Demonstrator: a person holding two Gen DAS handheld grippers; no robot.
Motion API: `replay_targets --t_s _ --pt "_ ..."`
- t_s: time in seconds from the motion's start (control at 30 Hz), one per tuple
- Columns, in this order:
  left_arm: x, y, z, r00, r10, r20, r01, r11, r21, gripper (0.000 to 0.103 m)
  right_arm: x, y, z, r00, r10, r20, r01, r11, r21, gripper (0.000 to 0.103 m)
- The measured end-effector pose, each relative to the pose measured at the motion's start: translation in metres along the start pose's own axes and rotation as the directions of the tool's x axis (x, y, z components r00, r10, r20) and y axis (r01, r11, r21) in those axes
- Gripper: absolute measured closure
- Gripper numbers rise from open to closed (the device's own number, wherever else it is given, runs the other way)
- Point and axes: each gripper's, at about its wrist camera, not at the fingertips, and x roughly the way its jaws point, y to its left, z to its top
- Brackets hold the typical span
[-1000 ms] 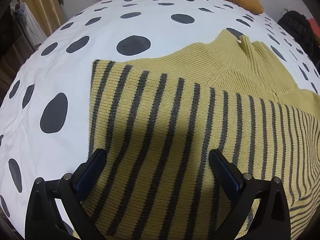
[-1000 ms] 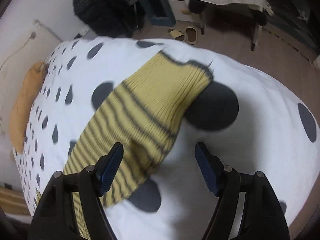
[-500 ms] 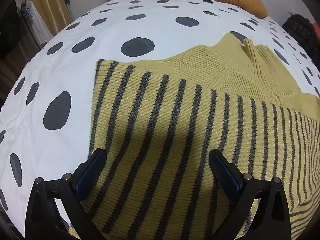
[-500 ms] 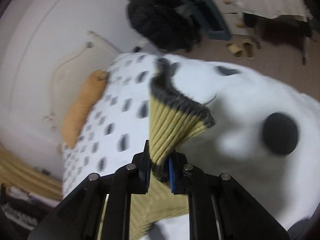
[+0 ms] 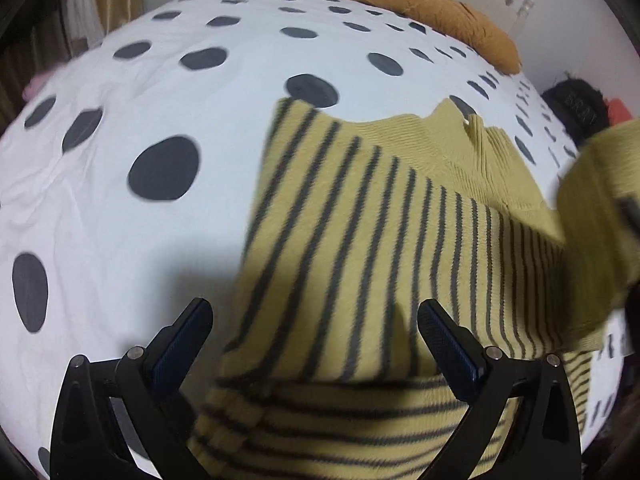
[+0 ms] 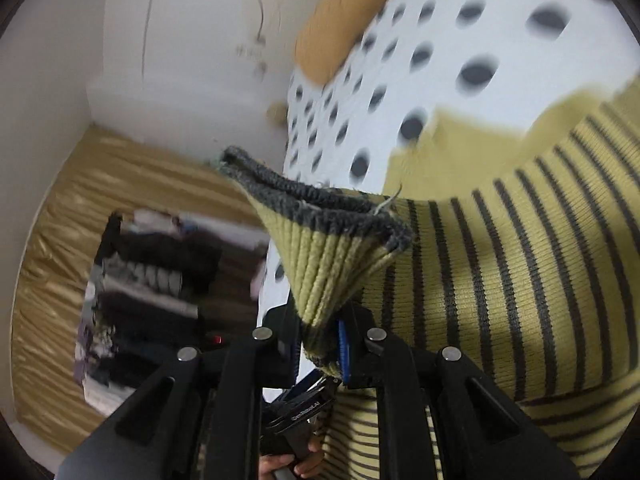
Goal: Fold large clothes
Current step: 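Grasp the other sleeve cuff with the right gripper and lift it, then lay the sleeve across the body with the right gripper while the left gripper pinches the folded sleeve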
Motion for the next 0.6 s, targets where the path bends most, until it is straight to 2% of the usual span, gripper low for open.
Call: replay_targets --t_s 0.07,0.13,0.17,0.23,0.3,0.4,0.5,0.6 --pt "-0.003 0.018 -0.002 1.0 -0.015 -0.007 0.014 0.999 -0.034 0.001 0.059 -0.002 -0.026 0.996 -0.01 -0.086 0.011 1.0 0.015 0.083" --pt "-0.007 0.032 -0.002 1.0 -0.025 -0.009 0.024 0.998 -0.06 0.002 0.099 -0.005 -0.047 0.978 -0.072 -0.194 0.075 0.997 0.007 0.057" --pt "-0.009 0.037 -0.003 0.999 -0.035 -0.008 0.035 0.997 -0.069 0.002 0.121 -0.009 -0.06 0.953 -0.147 -0.266 0.148 0.989 -0.017 0.043" --pt "-0.014 0.04 -0.002 0.997 -0.075 0.0 0.074 0.995 -0.068 0.002 0.129 -0.008 -0.071 0.93 -0.227 -0.288 0.211 0.974 -0.087 0.043" --pt "-0.017 0.035 0.0 0.995 -0.1 0.006 0.1 0.993 -0.064 0.002 0.117 -0.003 -0.072 0.934 -0.253 -0.25 0.221 0.963 -0.152 0.043" --pt "-0.013 0.016 0.005 0.991 -0.134 0.006 0.135 0.99 -0.048 0.002 0.077 -0.001 -0.06 0.941 -0.294 -0.17 0.263 0.947 -0.184 0.042" --pt "0.002 -0.011 0.014 0.994 -0.106 -0.018 0.106 0.994 -0.023 0.002 0.021 -0.001 -0.043 0.933 -0.353 -0.071 0.334 0.922 -0.195 0.039" --pt "0.017 -0.03 0.021 0.996 -0.079 -0.045 0.078 0.997 -0.011 0.002 -0.014 -0.005 -0.035 0.914 -0.405 -0.021 0.394 0.9 -0.187 0.039"
